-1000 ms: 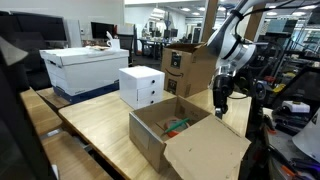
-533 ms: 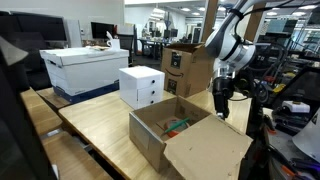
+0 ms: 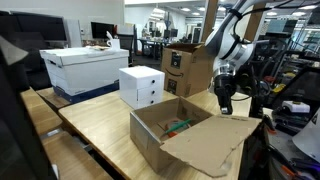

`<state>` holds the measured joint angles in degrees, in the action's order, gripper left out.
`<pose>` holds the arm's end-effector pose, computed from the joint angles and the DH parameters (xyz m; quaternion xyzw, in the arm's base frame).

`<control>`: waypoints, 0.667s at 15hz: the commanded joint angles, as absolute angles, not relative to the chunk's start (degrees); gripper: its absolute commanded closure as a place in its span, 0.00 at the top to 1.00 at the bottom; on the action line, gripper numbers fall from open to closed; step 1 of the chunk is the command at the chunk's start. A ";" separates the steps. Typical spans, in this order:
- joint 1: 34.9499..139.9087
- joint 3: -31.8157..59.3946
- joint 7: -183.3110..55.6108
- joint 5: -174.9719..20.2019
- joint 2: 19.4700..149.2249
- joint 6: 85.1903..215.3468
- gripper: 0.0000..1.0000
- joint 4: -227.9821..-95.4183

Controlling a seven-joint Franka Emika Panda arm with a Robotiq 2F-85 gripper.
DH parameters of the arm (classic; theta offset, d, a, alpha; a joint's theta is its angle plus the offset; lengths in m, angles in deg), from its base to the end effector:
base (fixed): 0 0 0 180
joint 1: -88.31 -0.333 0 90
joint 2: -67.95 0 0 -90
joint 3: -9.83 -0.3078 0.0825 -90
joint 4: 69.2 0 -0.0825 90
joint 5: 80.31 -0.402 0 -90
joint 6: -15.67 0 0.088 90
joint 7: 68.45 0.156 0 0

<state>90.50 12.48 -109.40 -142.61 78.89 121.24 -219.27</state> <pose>0.3419 0.0821 0.1265 -0.8324 0.1032 0.2202 0.4980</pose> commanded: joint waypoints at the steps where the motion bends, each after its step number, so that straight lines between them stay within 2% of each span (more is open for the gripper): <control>1: 92.02 13.34 -109.01 -141.72 79.24 117.24 0.02 -218.20; 10: 92.23 14.00 -109.21 -141.44 79.43 112.29 0.02 -215.77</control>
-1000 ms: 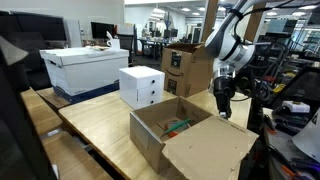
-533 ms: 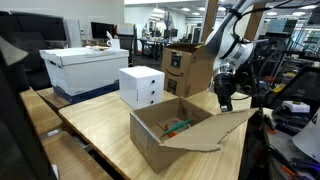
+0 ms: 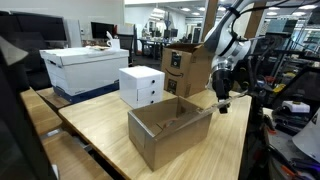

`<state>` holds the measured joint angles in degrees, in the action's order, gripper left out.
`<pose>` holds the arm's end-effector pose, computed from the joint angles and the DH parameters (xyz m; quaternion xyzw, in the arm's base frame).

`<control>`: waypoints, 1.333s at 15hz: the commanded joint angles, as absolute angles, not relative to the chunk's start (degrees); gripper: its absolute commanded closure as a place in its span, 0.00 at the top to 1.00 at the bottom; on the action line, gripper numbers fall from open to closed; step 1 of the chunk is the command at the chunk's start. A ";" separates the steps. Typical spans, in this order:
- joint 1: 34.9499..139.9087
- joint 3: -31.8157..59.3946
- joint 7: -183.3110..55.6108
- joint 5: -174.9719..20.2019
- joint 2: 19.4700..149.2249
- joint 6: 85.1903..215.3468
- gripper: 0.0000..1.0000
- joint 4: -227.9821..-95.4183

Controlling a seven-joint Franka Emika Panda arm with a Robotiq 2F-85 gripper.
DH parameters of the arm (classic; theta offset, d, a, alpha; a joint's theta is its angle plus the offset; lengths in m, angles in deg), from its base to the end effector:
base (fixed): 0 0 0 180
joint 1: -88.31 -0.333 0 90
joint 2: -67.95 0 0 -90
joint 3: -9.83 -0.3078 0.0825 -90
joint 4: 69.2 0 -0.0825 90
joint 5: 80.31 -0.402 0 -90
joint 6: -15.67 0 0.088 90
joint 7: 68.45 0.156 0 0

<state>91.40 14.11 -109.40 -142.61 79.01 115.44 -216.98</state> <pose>0.3553 0.0757 0.1437 -0.8113 0.1000 0.2213 0.5319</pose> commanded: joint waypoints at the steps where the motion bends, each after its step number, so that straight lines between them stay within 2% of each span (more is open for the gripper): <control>1: 92.24 14.00 -109.34 -141.23 79.40 111.51 0.02 -215.54; 20: 90.53 12.06 -108.29 -142.17 77.83 108.69 0.02 -210.70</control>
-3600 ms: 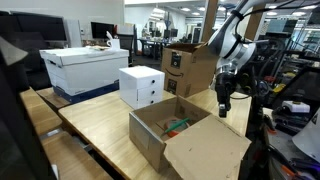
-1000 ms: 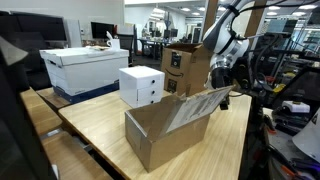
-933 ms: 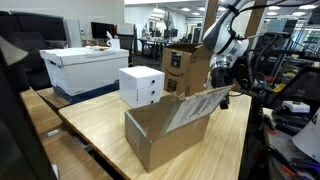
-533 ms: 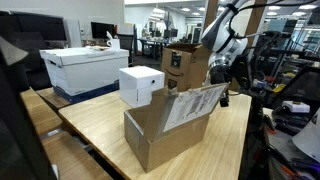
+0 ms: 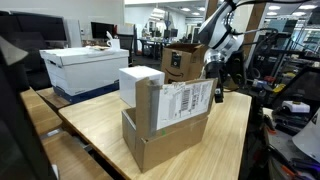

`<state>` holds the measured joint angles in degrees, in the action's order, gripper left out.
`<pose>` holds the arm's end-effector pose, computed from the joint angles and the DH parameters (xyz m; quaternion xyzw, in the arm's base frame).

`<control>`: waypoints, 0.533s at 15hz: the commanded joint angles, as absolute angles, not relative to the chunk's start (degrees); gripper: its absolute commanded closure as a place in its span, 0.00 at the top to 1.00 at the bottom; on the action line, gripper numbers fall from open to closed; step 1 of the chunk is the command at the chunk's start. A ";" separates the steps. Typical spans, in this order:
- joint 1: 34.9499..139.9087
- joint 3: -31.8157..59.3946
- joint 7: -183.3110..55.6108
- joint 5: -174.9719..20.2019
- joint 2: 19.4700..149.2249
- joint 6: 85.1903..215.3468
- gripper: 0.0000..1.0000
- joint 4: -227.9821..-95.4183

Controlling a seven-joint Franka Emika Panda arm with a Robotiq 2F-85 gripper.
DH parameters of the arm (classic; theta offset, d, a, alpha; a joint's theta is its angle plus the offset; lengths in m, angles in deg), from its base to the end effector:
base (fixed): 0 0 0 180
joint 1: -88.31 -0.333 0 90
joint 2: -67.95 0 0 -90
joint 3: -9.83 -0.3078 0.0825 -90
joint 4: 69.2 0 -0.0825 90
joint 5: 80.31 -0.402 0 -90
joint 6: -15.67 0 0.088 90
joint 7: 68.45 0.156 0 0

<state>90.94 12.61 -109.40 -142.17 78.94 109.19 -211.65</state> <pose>0.3840 0.0957 0.1768 -0.7968 0.0441 0.2254 0.5589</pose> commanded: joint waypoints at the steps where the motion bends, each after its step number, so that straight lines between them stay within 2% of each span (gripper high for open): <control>1: 90.42 11.84 -108.14 -142.34 77.86 108.84 0.02 -210.16; 8: 88.88 10.36 -106.92 -143.00 78.92 110.11 0.02 -205.51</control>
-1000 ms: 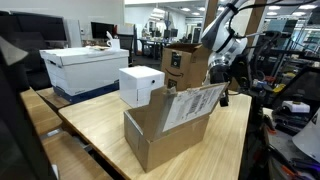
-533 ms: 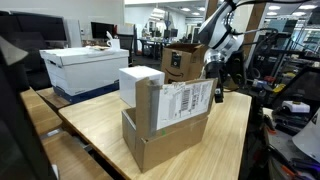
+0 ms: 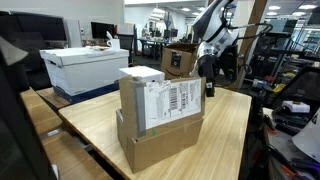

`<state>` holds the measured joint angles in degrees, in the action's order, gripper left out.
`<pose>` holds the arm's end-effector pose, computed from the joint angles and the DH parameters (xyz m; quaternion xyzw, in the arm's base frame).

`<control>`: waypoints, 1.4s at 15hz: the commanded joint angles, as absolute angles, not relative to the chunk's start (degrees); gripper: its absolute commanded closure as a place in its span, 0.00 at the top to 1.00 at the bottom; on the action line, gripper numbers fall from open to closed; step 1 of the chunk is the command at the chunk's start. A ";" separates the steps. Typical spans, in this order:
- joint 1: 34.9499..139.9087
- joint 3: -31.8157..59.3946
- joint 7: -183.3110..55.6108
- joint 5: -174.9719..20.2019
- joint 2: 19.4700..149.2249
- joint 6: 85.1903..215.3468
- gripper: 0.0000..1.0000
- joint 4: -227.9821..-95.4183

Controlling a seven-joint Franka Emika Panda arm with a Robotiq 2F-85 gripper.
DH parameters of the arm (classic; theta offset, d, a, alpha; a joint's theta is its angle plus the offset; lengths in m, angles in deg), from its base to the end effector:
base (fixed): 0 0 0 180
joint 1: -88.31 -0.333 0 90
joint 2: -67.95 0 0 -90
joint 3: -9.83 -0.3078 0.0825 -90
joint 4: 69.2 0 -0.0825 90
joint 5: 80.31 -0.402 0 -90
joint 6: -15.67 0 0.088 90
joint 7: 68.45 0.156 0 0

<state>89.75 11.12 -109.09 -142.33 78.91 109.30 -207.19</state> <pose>0.4134 0.1126 0.1971 -0.8061 0.0068 0.2072 0.5543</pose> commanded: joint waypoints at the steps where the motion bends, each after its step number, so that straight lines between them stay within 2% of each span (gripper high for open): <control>1: 88.54 10.13 -106.45 -143.16 79.03 110.65 0.02 -204.76; 21: 80.81 4.21 -99.66 -140.72 81.33 135.52 0.02 -195.72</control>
<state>82.22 5.36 -101.82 -142.67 80.14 130.50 -197.18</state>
